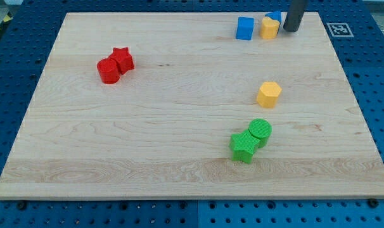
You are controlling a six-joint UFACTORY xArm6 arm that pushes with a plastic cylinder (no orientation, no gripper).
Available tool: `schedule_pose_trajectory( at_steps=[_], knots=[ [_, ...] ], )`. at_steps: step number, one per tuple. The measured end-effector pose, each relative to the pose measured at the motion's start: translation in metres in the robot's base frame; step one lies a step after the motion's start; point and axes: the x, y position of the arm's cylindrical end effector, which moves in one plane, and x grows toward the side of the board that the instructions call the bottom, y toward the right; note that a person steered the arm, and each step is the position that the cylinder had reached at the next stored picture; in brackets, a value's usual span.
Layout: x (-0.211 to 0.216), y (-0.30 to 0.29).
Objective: Separate the blue triangle from the yellow heart
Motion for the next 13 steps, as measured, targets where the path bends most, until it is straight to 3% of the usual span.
schedule_pose_trajectory(
  at_steps=[3,9,13],
  knots=[
    [-0.059,-0.024],
    [-0.060,-0.046],
    [-0.046,-0.020]
  ],
)
